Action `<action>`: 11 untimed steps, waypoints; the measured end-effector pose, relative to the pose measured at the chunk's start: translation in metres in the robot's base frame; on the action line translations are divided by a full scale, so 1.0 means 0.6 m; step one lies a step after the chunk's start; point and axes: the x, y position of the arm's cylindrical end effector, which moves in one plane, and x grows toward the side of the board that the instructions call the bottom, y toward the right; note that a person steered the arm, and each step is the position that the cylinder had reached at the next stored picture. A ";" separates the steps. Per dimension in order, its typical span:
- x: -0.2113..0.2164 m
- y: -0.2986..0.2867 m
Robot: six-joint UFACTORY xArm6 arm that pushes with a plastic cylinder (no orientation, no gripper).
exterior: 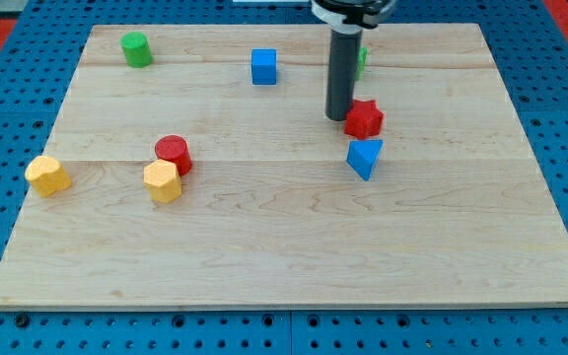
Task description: Move the yellow heart to the top left of the red circle
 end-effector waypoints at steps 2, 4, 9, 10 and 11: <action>-0.062 -0.147; -0.082 -0.463; 0.212 -0.602; 0.213 -0.562; 0.179 -0.530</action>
